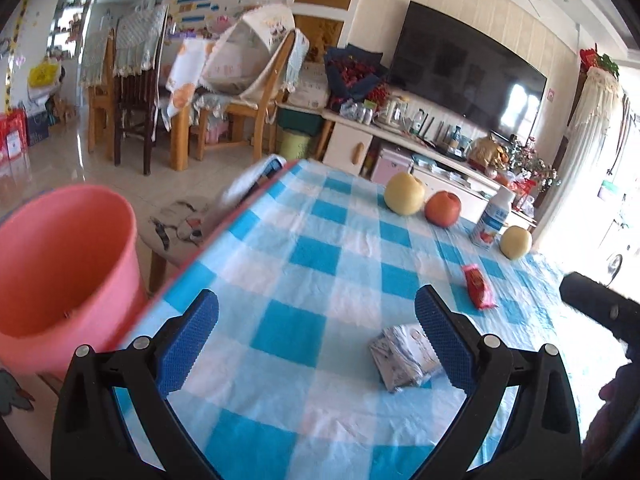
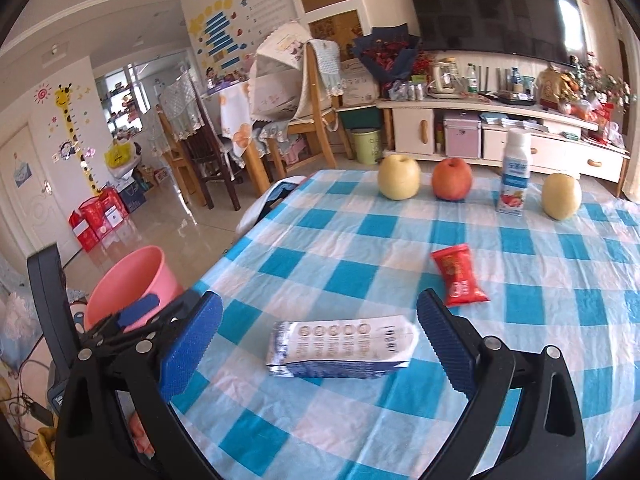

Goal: Collect trash
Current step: 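Bring both open tools back over the table toward the remaining wrappers, then grasp the white milk-tea packet with the left tool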

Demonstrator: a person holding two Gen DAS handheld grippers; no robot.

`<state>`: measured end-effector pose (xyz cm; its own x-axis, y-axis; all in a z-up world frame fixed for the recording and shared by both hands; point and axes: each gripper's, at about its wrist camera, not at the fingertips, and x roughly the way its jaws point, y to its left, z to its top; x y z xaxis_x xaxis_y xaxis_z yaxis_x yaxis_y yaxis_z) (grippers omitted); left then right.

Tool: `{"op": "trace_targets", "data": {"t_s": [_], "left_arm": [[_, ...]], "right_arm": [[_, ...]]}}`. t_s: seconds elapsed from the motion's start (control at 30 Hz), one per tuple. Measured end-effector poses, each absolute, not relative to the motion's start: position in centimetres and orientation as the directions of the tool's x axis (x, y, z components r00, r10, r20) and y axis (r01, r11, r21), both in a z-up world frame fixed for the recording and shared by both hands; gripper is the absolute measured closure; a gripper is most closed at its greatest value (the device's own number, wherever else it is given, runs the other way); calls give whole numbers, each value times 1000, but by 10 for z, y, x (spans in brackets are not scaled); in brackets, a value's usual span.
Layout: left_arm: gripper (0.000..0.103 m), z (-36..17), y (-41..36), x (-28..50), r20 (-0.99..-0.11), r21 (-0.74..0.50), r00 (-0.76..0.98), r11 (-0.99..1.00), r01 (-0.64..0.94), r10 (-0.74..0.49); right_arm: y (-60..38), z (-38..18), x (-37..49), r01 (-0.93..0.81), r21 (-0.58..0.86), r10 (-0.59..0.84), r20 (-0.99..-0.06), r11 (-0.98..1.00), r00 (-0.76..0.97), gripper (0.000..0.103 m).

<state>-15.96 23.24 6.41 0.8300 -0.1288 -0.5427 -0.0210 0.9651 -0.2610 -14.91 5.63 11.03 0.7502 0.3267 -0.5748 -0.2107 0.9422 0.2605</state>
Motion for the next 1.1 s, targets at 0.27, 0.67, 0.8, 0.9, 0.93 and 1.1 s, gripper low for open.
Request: {"op": "trace_targets", "data": {"t_s": [0.27, 0.67, 0.8, 0.9, 0.93, 1.1], "left_arm": [[4, 47, 187, -180, -610, -348, 751, 937, 32, -252], [4, 17, 129, -164, -653, -485, 647, 873, 42, -394], [4, 11, 126, -143, -665, -500, 636, 866, 12, -392], [4, 9, 120, -127, -669, -491, 637, 871, 6, -382], [4, 9, 117, -121, -670, -489, 637, 872, 9, -382], [4, 12, 105, -83, -675, -466, 643, 885, 8, -362]], "right_arm": [[-12, 109, -146, -89, 270, 235, -575, 959, 784, 6], [-77, 84, -132, 23, 297, 172, -612, 955, 772, 6], [-87, 78, -125, 42, 278, 149, -627, 960, 765, 6], [-96, 74, -121, 52, 302, 158, -627, 952, 763, 6], [-98, 73, -119, 56, 308, 159, -629, 950, 761, 6], [-107, 68, -111, 72, 325, 164, -640, 943, 750, 6]]}}
